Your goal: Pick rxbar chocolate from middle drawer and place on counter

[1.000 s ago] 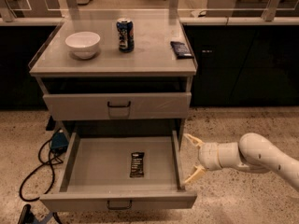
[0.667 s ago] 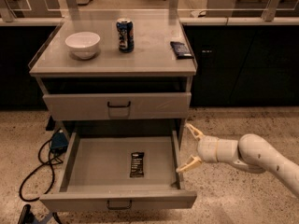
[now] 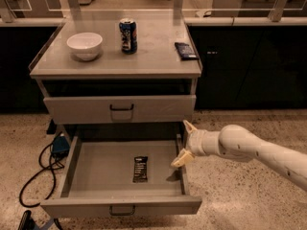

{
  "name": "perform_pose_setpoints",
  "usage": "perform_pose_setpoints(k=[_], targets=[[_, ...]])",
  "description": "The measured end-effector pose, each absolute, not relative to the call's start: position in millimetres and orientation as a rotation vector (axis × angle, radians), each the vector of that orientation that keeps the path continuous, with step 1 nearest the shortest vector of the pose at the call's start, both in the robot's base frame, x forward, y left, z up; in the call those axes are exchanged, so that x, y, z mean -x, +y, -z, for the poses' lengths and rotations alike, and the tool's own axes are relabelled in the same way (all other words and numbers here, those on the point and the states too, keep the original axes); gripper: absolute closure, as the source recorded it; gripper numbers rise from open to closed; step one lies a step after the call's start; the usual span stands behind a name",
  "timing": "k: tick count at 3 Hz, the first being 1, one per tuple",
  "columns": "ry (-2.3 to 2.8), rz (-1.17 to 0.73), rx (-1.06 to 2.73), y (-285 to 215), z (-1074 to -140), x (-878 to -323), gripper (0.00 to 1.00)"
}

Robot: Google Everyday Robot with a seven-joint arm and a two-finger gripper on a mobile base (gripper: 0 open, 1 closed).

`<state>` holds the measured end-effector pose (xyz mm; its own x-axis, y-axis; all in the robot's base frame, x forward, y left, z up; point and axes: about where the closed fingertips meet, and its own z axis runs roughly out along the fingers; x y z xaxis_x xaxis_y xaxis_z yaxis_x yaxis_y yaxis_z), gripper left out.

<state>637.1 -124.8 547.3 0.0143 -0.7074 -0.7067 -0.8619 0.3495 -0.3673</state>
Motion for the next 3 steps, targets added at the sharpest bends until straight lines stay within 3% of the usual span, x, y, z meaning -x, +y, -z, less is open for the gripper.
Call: perform_pose_setpoints(k=[3], targets=[[1.892, -0.237, 1.401, -115, -507, -648, 0.00]])
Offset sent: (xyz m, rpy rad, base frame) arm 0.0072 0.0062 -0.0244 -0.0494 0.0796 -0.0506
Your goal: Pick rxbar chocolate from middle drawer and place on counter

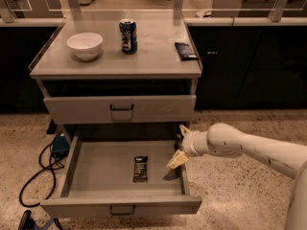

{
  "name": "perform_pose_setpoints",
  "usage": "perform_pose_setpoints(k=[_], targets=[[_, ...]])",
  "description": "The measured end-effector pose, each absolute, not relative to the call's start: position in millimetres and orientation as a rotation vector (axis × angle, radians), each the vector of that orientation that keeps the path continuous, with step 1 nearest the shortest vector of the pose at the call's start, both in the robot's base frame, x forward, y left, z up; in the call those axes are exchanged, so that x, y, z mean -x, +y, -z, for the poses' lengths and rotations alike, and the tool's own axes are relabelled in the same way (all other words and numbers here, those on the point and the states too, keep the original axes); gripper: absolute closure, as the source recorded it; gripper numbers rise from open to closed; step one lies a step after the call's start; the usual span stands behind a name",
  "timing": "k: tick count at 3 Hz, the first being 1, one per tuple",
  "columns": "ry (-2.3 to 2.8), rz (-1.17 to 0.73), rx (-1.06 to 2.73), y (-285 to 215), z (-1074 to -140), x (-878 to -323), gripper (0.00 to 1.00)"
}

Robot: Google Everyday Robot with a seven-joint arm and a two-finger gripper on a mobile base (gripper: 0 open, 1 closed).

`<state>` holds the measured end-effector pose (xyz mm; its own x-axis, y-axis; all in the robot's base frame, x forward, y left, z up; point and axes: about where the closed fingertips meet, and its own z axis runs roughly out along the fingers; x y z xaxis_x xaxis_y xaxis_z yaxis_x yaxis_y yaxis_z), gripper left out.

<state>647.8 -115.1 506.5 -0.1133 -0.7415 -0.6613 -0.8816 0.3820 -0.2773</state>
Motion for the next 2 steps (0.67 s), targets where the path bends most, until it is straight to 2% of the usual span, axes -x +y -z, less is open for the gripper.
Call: perform_pose_setpoints(k=[2], targets=[[1.914, -0.451, 1.494, -78, -423, -663, 0.00]])
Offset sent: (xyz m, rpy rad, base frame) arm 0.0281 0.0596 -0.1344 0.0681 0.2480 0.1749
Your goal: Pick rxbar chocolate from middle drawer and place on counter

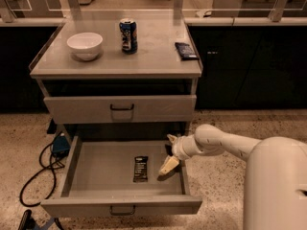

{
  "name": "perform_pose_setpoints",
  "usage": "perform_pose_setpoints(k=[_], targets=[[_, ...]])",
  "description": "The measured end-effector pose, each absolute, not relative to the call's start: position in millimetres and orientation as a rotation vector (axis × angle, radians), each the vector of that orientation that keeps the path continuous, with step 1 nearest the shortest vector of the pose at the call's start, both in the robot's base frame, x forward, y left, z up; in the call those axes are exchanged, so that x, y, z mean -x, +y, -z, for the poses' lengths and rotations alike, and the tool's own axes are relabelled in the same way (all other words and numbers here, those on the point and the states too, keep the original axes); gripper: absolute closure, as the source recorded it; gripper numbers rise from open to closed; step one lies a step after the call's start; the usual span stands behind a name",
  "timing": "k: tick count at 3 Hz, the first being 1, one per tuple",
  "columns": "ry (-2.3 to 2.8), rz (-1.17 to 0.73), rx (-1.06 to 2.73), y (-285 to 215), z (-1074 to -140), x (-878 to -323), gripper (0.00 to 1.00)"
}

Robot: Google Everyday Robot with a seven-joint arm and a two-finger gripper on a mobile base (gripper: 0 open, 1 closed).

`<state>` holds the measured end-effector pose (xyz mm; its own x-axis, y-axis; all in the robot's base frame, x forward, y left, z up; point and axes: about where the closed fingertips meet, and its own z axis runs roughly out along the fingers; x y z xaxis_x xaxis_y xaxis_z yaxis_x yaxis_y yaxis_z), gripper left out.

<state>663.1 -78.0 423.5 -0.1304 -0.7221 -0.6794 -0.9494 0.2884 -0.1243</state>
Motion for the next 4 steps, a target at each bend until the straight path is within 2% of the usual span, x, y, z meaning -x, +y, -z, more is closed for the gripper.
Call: perform_pose_setpoints(k=[2, 3, 4], targets=[[1.887, -0.565, 1.582, -31, -370, -651, 0.00], [1.845, -0.494, 1.640, 23, -360, -619, 0.00], [1.846, -0.497, 1.636, 23, -360, -618, 0.00]])
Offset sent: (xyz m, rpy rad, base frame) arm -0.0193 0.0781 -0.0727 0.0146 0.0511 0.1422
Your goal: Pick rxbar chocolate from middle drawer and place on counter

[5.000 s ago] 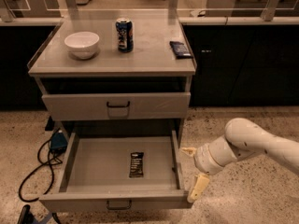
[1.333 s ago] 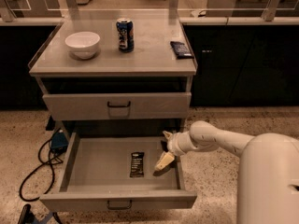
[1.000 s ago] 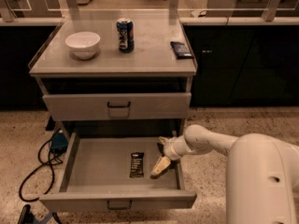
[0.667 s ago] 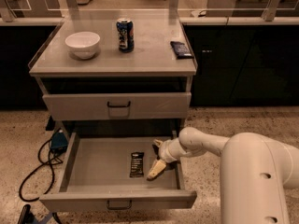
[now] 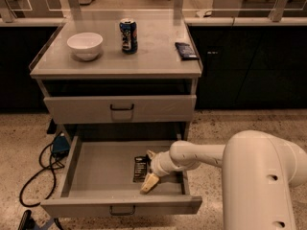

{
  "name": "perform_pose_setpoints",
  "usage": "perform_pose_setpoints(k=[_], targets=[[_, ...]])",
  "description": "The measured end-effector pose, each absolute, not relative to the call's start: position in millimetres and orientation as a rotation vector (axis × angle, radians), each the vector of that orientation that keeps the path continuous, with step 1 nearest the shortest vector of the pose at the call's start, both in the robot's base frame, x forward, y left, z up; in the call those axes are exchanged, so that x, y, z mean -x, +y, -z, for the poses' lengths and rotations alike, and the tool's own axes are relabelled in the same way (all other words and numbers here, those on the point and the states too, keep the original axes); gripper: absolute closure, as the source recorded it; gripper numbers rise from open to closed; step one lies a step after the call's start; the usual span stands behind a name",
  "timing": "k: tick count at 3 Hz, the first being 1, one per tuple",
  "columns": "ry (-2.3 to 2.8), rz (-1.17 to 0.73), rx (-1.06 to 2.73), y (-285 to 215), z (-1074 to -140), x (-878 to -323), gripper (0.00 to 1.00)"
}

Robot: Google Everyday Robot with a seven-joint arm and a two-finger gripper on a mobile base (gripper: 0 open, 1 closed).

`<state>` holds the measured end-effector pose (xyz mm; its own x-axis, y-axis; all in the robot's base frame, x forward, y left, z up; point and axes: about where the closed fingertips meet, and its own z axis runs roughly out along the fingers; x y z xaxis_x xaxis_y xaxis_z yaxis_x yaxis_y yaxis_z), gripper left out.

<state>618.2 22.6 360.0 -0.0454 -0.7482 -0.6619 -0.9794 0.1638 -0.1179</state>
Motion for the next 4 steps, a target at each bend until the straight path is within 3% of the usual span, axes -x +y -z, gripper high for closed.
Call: perform_pose_setpoints(k=[2, 4], targets=[[1.847, -0.602, 1.642, 20, -361, -648, 0.00], [1.886, -0.729, 1.582, 21, -326, -639, 0.00]])
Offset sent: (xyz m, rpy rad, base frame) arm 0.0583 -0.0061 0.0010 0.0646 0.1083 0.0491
